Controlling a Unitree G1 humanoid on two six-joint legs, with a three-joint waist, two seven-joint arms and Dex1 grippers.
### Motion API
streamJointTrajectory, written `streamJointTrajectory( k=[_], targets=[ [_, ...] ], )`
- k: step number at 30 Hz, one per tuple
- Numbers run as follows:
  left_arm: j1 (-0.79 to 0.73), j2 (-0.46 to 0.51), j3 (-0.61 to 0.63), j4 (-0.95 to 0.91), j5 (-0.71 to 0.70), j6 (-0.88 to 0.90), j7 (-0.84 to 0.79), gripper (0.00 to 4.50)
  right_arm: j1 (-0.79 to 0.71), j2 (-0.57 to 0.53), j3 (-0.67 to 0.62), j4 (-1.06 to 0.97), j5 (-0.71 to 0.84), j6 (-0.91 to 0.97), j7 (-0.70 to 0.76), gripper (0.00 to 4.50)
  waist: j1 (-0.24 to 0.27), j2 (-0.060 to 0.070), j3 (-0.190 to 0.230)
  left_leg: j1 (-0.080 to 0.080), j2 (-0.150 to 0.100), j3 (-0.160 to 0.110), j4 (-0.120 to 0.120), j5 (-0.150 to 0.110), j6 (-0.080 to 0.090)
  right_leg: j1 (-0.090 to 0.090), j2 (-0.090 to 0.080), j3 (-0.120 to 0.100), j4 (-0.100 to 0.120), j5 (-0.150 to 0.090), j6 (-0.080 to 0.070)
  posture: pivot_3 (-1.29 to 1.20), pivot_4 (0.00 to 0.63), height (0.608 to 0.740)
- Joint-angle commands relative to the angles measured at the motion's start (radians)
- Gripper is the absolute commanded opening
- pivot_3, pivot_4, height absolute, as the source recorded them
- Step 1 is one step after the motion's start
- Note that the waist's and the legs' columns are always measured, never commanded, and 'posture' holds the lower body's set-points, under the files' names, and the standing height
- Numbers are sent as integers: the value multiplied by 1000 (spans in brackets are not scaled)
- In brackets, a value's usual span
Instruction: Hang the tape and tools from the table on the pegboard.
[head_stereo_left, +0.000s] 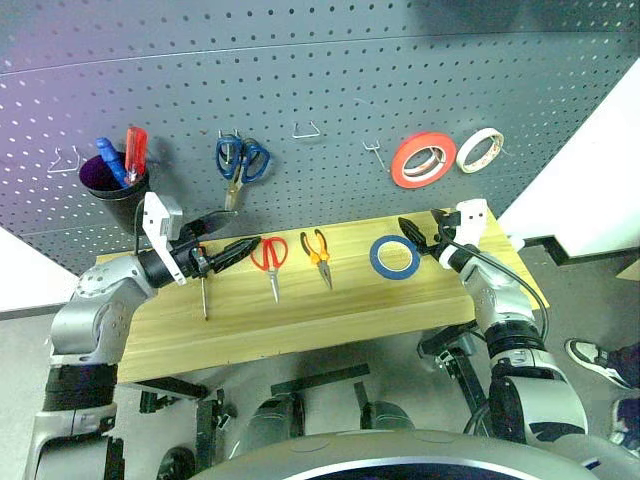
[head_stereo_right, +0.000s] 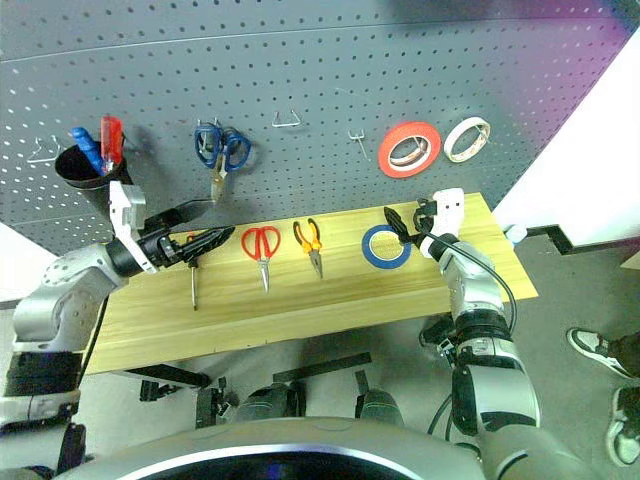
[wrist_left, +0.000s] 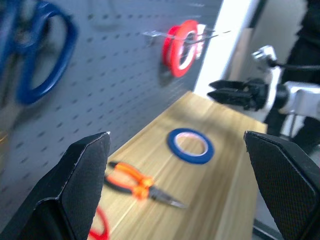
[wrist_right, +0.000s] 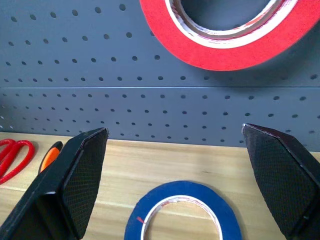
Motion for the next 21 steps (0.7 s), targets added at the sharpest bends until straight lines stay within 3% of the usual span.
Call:
streamJointTrajectory(
  k=[1, 10, 21],
  targets=[
    [-12, -4, -41, 50, 56, -66, -46, 4472, 17, -13, -11, -65, 14, 0, 15, 4500, -3, 0, 0, 0, 0, 0, 0, 0, 0, 0, 0, 0, 0, 0, 0, -37, 152, 740],
    [-63, -20, -83, 159, 143, -184, -93, 4472, -20, -47, -5, -21, -8, -17, 34, 4500, -20, 0, -1, 0, 0, 0, 1, 0, 0, 0, 0, 0, 0, 0, 0, -59, 117, 740],
    [-65, -22, -63, 153, 125, -166, -108, 4472, -35, -52, 31, 8, -50, -35, 85, 4500, -25, 1, -2, 0, 0, 1, 1, 0, 1, 0, 0, 0, 1, 0, 0, -58, 114, 740]
  ],
)
